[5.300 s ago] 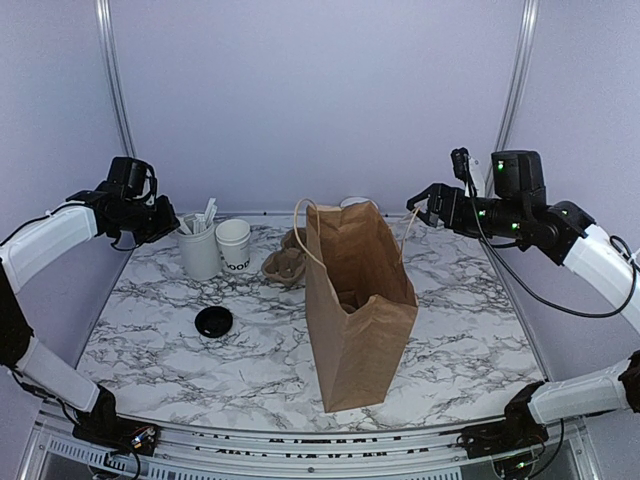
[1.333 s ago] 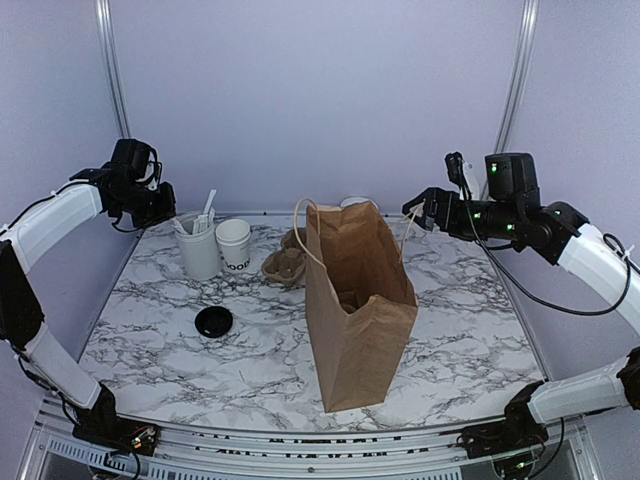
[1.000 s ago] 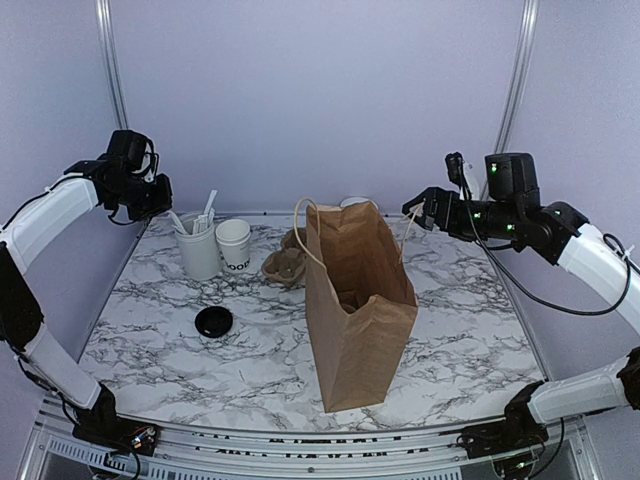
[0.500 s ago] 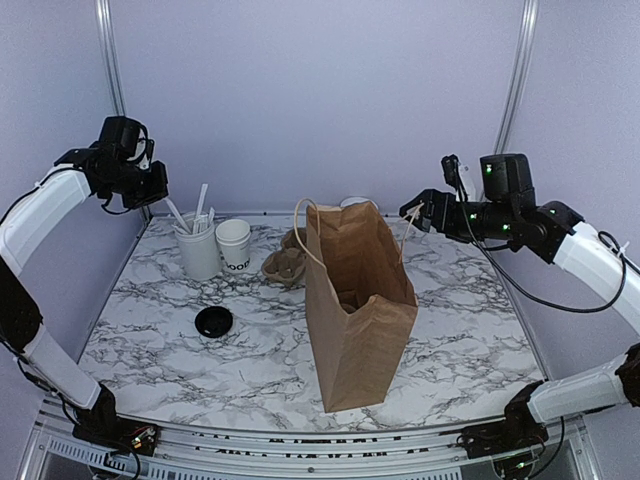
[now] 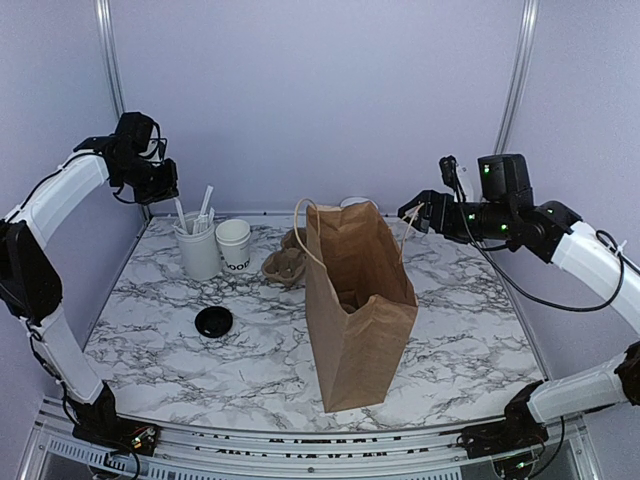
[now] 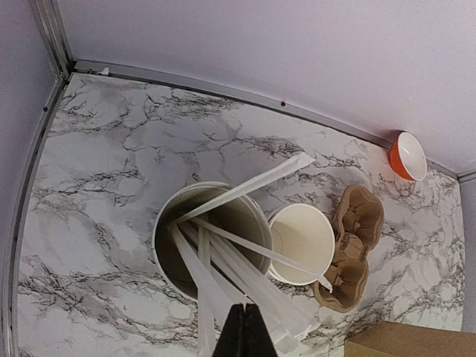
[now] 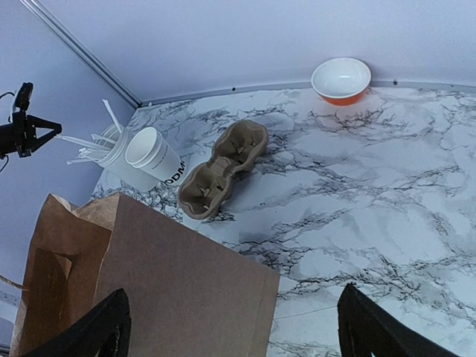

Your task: Pack the takeout coffee

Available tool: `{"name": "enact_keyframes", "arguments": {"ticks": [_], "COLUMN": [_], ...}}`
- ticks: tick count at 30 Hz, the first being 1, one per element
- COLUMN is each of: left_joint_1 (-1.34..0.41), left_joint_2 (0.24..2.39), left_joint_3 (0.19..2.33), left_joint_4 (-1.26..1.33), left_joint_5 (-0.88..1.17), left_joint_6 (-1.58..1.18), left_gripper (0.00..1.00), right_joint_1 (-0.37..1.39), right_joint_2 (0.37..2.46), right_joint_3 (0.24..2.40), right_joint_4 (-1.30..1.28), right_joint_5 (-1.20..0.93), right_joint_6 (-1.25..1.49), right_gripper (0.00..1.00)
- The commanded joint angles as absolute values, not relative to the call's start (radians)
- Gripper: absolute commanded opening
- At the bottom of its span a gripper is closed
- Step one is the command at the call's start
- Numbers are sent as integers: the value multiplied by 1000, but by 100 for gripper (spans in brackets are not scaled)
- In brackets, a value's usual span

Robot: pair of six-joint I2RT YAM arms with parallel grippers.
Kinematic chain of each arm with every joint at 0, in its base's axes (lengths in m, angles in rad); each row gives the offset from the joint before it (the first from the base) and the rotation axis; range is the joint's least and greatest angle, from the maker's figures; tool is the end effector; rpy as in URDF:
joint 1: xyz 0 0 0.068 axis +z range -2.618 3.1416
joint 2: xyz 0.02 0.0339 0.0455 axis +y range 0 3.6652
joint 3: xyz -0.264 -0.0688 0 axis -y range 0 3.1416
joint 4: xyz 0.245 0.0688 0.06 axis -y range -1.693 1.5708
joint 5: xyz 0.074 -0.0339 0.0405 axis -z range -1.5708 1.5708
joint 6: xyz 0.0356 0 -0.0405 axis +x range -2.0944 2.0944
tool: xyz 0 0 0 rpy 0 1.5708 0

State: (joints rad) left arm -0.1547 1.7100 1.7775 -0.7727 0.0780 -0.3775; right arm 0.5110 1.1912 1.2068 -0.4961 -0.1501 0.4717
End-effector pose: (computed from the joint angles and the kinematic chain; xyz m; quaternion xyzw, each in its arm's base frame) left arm 0.3754 -0.0614 0.3804 -0.0846 0.9033 -0.1444 0.3950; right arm 0.2268 0.1333 0.3720 -0.0556 0.8517 0.3005 0.4257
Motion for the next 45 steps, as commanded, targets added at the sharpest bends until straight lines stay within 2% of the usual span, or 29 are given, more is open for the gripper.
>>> {"name": "enact_keyframes", "arguments": {"ticks": [1, 16, 27, 37, 45], "left_joint_1": [-148, -149, -152, -181, -265], "left_joint_2": [1699, 1500, 1401, 1369, 1390], "left_joint_3": [1857, 1797, 1830, 1953, 2000], "left_joint_4": [-846, -890, -889, -862, -718], "left_joint_5": [110, 64, 93, 255, 458], "left_joint_6": [-388, -419, -448, -492, -567], "left_gripper": [0, 0, 0, 0, 0], "right_joint_1": [502, 502, 502, 502, 502], "right_joint_2": [1197, 1287, 1306, 1236, 1163], "right_joint_3": [1234, 1285, 1328, 1320, 1270], "right_joint_4": [-482, -480, -457, -354, -241], "right_joint_5": [-158, -214, -200, -181, -160], "right_joint_6": [470, 443, 413, 348, 298], "right_gripper": [93, 93, 94, 95, 96]}}
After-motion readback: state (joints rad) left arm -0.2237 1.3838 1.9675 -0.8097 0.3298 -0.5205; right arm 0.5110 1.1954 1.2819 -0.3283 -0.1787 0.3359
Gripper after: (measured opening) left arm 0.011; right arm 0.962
